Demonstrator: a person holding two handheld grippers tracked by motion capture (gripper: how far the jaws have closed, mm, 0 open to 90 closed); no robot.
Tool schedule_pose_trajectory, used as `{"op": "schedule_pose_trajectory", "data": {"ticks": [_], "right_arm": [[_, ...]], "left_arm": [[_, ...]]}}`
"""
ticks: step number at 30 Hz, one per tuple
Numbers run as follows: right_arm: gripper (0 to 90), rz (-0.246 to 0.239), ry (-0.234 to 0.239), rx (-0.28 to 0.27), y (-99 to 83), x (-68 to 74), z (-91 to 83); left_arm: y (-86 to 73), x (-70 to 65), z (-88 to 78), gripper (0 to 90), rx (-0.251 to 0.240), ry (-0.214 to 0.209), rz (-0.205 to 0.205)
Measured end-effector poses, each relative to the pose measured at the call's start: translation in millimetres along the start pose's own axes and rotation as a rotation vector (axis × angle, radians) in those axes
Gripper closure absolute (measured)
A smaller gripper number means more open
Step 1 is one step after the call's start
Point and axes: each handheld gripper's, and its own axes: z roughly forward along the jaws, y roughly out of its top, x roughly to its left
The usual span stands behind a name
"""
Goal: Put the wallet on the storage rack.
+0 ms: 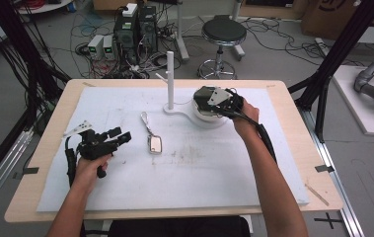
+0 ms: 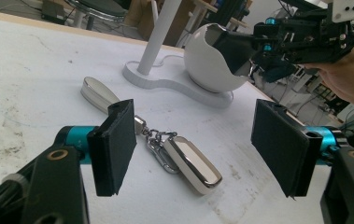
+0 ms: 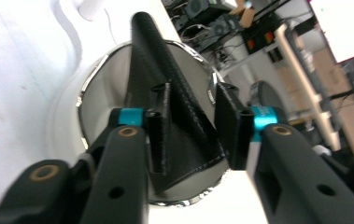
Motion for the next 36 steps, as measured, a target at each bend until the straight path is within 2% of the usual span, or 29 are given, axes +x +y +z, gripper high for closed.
{"op": "schedule_pose_trajectory", "data": {"ticks": [9, 10, 11, 12, 15, 16, 21, 23, 25, 27, 29, 30, 31, 32, 34, 36], "right_arm": [[55.2, 0.212, 0.130, 0.025, -15.6, -15.7, -9.3], [55.1, 0.246, 0.145, 0.026, -17.3, -17.6, -11.2], [54.4, 0.301, 0.159, 0.024, -19.5, -19.9, -13.9], [54.5, 0.330, 0.168, 0.017, -21.0, -21.8, -15.6], [56.8, 0.470, 0.232, -0.020, -25.6, -27.0, -22.0], [57.4, 0.473, 0.236, -0.018, -25.6, -26.9, -22.4], [61.2, 0.393, 0.223, 0.019, -18.2, -21.3, -22.6], [61.2, 0.409, 0.240, 0.006, -17.5, -20.5, -24.0], [61.0, 0.426, 0.277, -0.021, -17.7, -19.6, -26.1], [63.7, 0.413, 0.279, -0.042, -18.7, -14.4, -26.0], [64.2, 0.425, 0.312, -0.019, -23.5, -9.6, -20.8], [64.1, 0.418, 0.319, 0.017, -25.6, -7.9, -17.5], [63.8, 0.421, 0.308, 0.030, -28.1, -6.1, -15.1], [64.0, 0.438, 0.296, 0.011, -30.9, -4.9, -14.6], [68.9, 0.443, 0.271, -0.012, -33.8, -5.0, -14.6], [75.5, 0.397, 0.250, -0.024, -31.9, -4.0, -16.2]], "left_arm": [[0.2, -0.8, -0.3, 30.9, 0.000, -0.002, 0.000], [0.3, -0.9, -0.1, 30.9, 0.001, -0.001, 0.001], [0.2, -1.0, 0.0, 30.9, 0.001, -0.002, 0.000], [0.1, -1.2, 0.1, 30.9, 0.002, -0.003, -0.001], [0.0, -1.3, 0.8, 30.9, 0.000, -0.002, -0.002], [0.1, -1.6, 1.0, 30.9, -0.002, -0.002, -0.005], [0.7, -1.8, 0.5, 30.9, -0.002, -0.003, 0.000], [0.7, -1.7, 0.3, 30.9, -0.003, -0.004, -0.002], [0.6, -1.6, 0.2, 30.9, -0.002, -0.004, -0.001], [0.7, -1.2, 0.0, 30.9, 0.000, -0.003, 0.000], [0.9, -1.6, -0.1, 30.9, -0.004, -0.004, -0.003], [0.9, -1.6, -0.1, 30.9, -0.003, -0.004, -0.002], [0.9, -1.5, -0.1, 30.9, -0.004, -0.004, -0.003], [0.9, -1.3, 0.0, 30.9, -0.003, -0.004, -0.003], [0.6, -1.2, 0.7, 30.9, -0.003, -0.004, -0.005], [0.5, -1.2, 1.3, 30.9, -0.001, -0.005, -0.007]]}}
